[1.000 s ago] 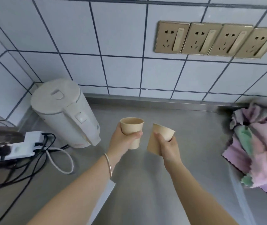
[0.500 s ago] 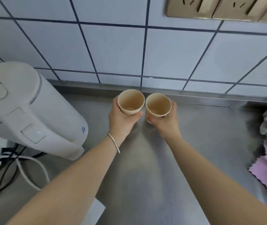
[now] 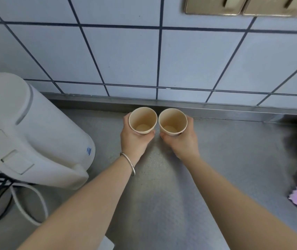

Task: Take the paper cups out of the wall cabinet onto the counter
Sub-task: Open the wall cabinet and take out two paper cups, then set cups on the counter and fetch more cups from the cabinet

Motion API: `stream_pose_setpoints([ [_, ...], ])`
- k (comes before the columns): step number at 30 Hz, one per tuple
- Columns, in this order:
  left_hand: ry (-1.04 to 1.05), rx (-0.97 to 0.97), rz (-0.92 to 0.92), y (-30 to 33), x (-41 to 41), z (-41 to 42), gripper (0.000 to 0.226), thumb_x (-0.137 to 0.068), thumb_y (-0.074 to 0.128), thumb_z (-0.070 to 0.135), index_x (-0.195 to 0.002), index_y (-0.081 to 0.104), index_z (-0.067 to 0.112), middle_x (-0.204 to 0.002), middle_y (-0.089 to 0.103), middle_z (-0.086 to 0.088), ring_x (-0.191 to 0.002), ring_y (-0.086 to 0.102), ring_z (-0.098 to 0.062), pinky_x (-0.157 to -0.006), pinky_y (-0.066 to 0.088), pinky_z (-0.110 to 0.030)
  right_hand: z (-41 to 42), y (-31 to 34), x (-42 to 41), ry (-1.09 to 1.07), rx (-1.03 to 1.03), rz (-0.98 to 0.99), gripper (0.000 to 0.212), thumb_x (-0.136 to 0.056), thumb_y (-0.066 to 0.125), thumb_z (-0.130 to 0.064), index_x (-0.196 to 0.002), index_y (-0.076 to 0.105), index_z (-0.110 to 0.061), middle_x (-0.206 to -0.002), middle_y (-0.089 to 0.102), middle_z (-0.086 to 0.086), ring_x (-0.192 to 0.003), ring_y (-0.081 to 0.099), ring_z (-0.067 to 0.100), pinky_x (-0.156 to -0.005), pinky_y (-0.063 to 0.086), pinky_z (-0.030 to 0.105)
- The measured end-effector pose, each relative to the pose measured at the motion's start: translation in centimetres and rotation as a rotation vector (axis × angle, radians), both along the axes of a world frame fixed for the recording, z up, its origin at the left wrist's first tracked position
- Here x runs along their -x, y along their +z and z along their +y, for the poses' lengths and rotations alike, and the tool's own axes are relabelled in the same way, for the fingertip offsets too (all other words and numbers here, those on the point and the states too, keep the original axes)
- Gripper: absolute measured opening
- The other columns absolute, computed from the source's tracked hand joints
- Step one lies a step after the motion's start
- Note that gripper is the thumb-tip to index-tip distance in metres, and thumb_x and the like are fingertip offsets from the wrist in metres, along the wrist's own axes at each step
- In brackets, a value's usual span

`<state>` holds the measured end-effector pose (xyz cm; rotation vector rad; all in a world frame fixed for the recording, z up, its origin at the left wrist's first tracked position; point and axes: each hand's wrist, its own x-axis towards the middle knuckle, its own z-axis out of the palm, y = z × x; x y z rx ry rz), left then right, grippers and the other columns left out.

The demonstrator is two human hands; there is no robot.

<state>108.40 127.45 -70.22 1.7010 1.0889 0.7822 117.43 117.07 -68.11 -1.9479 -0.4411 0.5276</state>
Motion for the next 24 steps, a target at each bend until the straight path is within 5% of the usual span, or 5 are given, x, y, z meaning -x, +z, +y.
stream_pose_setpoints([
  [9,-0.006,0.035,-0.046,-0.7,0.1,0.1,0.081,-0.057,0.085,0.011,-0.125,0.041,0.019,-0.111,0.057,0.007,-0.100,0.056,-0.010,-0.072,0.037,0.007,0.1,-0.6,0.2,-0.007,0.025,-0.038,0.073,-0.067,0.078,-0.022,-0.128,0.038,-0.022,-0.114,0.056,-0.007,-0.100,0.054,0.012,-0.081,0.044,0.026],
  [14,-0.063,0.127,-0.081,-1.3,1.5,-0.5,0.113,-0.056,0.085,0.004,-0.145,0.018,0.022,-0.144,0.037,-0.003,-0.123,0.047,-0.008,-0.098,0.037,-0.006,-1.4,-1.8,1.6,-0.038,0.124,-0.129,0.077,-0.068,0.077,-0.020,-0.133,0.036,-0.011,-0.128,0.048,0.007,-0.119,0.047,0.023,-0.099,0.042,0.038],
  [21,0.233,0.110,0.000,1.6,4.4,-5.1,0.092,-0.063,0.081,0.006,-0.139,0.031,0.016,-0.132,0.034,-0.012,-0.095,0.052,-0.015,-0.093,0.048,-0.033,-4.9,-0.7,3.8,-0.175,0.243,-0.190,0.054,-0.079,0.063,-0.014,-0.128,0.043,-0.007,-0.125,0.052,0.009,-0.118,0.042,0.027,-0.095,0.035,0.033],
  [24,0.224,0.105,0.001,3.1,5.5,-7.4,0.078,-0.066,0.078,0.006,-0.133,0.038,0.014,-0.120,0.038,-0.005,-0.087,0.054,-0.016,-0.089,0.048,-0.031,-6.4,0.8,4.9,-0.178,0.227,-0.162,0.050,-0.081,0.060,-0.015,-0.127,0.043,-0.008,-0.124,0.053,0.008,-0.119,0.042,0.025,-0.096,0.036,0.034],
])
